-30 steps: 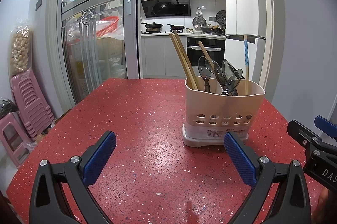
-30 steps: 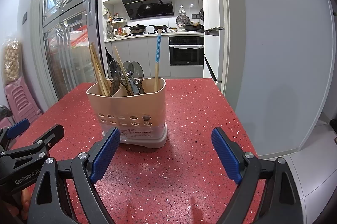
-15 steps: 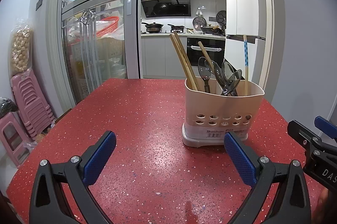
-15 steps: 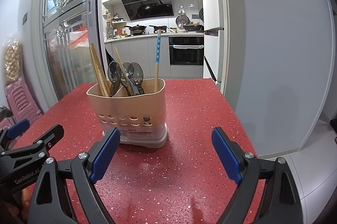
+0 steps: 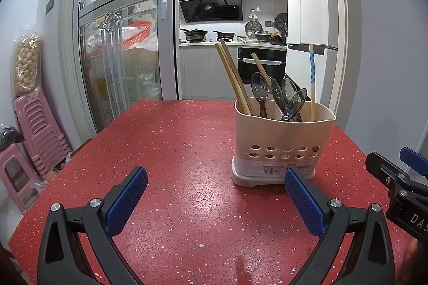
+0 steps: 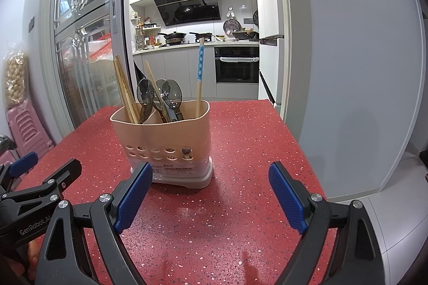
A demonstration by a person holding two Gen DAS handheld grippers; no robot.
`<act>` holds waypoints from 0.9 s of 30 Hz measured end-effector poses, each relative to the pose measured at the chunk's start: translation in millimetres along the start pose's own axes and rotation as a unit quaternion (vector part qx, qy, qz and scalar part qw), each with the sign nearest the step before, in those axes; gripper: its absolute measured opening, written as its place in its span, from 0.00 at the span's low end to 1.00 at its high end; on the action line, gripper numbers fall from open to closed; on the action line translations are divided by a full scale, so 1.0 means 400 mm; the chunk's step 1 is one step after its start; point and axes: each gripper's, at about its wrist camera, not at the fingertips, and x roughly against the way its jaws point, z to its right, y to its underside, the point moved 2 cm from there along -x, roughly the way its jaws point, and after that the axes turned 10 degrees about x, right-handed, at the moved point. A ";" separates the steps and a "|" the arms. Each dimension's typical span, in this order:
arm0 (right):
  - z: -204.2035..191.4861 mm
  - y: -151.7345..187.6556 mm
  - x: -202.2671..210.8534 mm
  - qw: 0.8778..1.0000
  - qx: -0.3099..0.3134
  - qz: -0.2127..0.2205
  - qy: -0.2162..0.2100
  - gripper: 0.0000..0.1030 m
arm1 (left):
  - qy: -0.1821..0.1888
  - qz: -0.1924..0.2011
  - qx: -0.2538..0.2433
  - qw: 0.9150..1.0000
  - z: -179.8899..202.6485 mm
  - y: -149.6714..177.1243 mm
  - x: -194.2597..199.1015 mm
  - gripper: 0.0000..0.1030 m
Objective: Organize utensils
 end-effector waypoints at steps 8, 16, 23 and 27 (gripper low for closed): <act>-0.001 -0.001 0.004 1.000 0.000 0.000 0.000 0.88 | -0.003 -0.003 0.000 1.000 0.000 0.001 -0.004 1.00; -0.003 -0.005 0.012 1.000 0.001 0.001 -0.001 0.88 | -0.003 -0.003 0.000 1.000 0.001 0.001 -0.004 1.00; -0.004 -0.005 0.015 1.000 0.000 0.001 -0.002 0.88 | -0.004 -0.004 0.002 1.000 0.001 0.001 -0.003 1.00; -0.003 -0.005 0.015 1.000 0.001 0.001 -0.002 0.88 | -0.005 -0.003 0.001 1.000 0.001 0.000 -0.004 1.00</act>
